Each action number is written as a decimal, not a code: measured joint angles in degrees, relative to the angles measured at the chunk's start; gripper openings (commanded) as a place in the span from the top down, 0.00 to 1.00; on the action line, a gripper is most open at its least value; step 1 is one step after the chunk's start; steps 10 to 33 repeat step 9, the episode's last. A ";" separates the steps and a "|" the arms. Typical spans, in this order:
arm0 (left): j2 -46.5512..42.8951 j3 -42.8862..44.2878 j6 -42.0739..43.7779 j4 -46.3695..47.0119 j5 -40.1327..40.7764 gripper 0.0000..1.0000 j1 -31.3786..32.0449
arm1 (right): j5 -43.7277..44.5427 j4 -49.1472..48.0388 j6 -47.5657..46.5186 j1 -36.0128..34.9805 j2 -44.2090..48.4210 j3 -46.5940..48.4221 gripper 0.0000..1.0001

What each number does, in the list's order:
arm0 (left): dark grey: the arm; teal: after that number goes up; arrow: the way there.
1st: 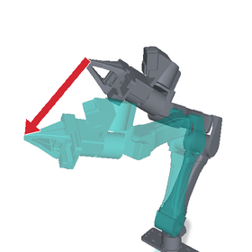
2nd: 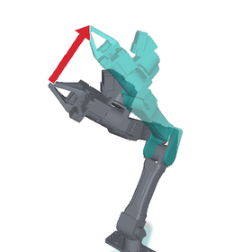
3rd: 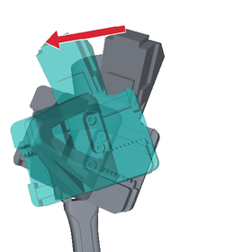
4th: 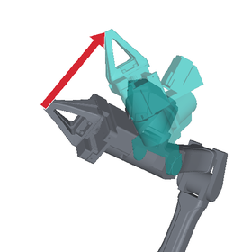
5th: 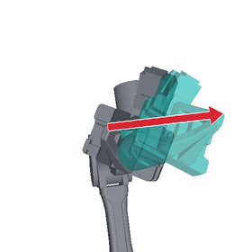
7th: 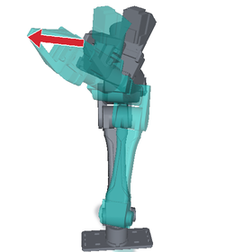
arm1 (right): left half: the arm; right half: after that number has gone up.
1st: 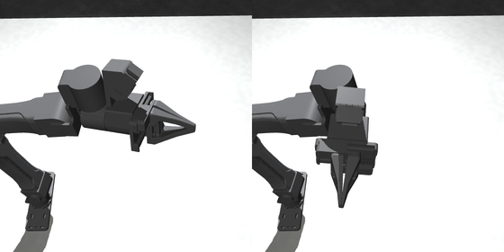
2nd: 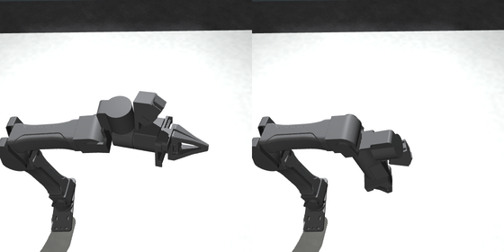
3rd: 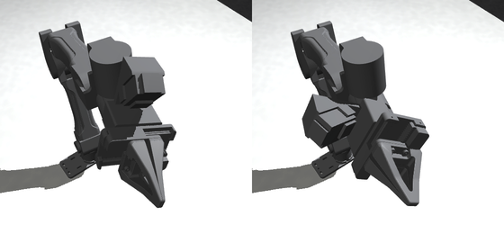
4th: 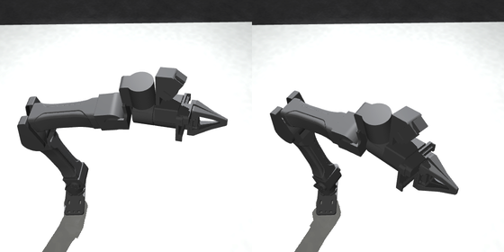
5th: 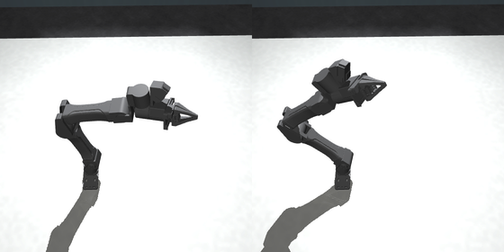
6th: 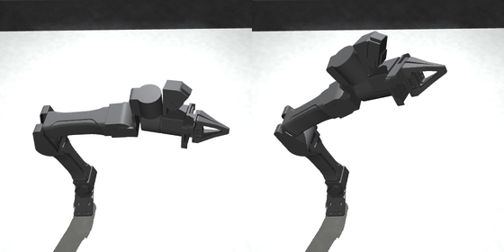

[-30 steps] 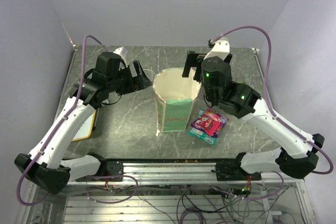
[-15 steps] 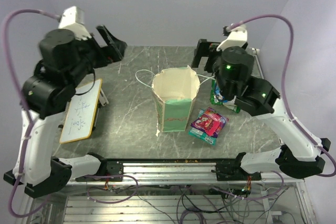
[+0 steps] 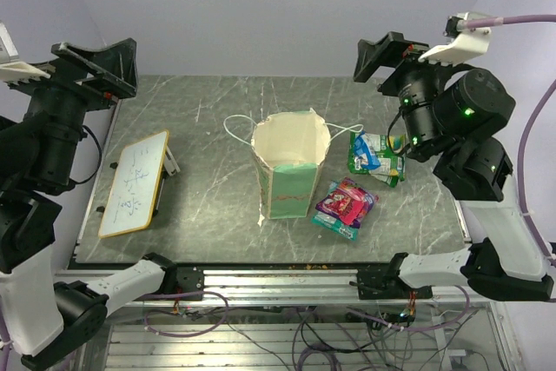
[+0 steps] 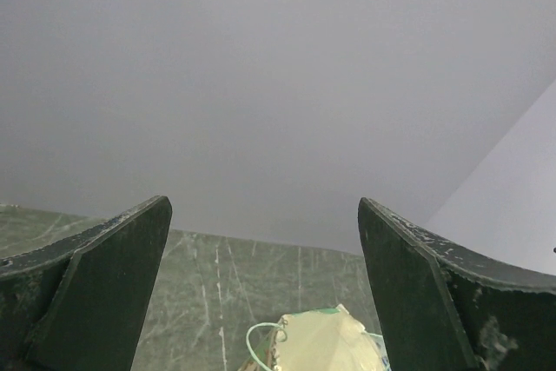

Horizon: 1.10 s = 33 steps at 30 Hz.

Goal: Take the snacks out of the paper bag

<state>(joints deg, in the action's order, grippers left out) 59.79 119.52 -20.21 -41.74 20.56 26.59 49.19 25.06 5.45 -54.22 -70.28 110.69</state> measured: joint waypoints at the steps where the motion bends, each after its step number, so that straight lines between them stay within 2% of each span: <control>1: 0.04 -0.02 0.22 -0.02 0.13 0.01 0.00 | 0.17 -0.13 -0.31 0.00 -0.35 0.00 0.00; 8: 0.28 -2.14 0.48 -0.04 0.35 0.01 0.00 | 0.96 0.17 -1.49 0.00 -3.08 0.24 0.00; 33: 0.35 -2.36 0.50 -0.07 0.35 0.01 0.00 | 0.87 0.17 -1.53 0.00 -3.10 0.04 0.00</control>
